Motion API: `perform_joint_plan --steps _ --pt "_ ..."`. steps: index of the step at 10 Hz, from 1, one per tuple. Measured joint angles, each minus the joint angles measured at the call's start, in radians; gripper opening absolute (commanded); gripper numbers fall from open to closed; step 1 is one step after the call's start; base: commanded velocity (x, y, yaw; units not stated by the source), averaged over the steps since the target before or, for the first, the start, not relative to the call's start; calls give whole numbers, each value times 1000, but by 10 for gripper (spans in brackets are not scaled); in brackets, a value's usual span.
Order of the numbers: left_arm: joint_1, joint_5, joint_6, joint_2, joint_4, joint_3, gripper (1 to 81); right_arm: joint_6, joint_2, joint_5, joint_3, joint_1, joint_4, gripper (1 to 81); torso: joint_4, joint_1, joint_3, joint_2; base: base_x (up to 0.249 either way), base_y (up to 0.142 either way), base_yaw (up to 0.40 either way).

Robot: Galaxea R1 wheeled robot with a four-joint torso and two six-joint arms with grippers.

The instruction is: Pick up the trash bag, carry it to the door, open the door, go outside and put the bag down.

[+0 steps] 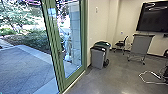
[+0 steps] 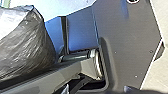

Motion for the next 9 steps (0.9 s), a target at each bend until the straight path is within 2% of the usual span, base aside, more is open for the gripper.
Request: perform_joint_plan --steps 3,5,9 --pt "6 -39 0 0 0 0 10 0 0 0 0 0 -1 811 0 0 0 0 161 0 0" --pt "17 -76 0 4 16 0 10 0 0 0 0 0 -1 811 0 0 0 0 160 0 0" --pt "19 -76 0 4 17 0 10 0 0 0 0 0 -1 811 0 0 0 0 161 0 0"
